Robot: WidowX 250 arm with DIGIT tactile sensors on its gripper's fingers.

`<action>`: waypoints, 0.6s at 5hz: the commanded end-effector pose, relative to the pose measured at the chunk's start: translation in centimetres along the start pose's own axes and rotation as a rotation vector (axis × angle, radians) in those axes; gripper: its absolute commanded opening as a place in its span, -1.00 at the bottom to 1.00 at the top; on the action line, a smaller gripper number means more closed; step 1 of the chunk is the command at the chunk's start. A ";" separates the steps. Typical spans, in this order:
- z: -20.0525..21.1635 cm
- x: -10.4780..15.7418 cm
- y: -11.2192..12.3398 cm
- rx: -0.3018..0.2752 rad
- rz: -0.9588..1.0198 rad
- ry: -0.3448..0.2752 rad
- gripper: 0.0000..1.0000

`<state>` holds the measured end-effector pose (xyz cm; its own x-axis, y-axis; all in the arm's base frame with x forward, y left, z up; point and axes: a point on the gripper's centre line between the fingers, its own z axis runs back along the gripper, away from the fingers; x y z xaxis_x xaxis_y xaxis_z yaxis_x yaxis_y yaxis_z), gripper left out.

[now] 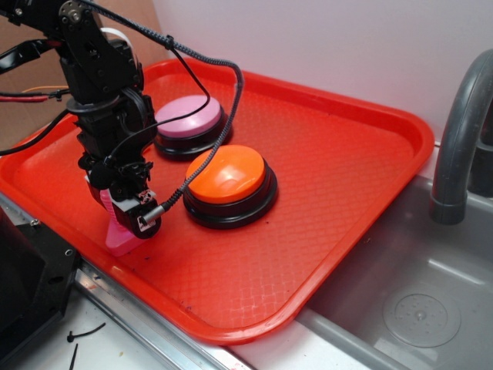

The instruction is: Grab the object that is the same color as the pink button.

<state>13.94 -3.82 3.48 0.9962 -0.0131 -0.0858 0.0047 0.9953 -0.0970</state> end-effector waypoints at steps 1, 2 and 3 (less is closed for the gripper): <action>1.4 0.4 0.0 -0.012 -0.009 -0.036 -1.00; 3.6 0.1 -0.3 -0.023 0.003 -0.074 -1.00; 7.0 0.6 -0.5 -0.008 0.060 -0.098 -1.00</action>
<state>14.45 -3.61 9.56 0.9983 0.0493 -0.0318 -0.0522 0.9939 -0.0975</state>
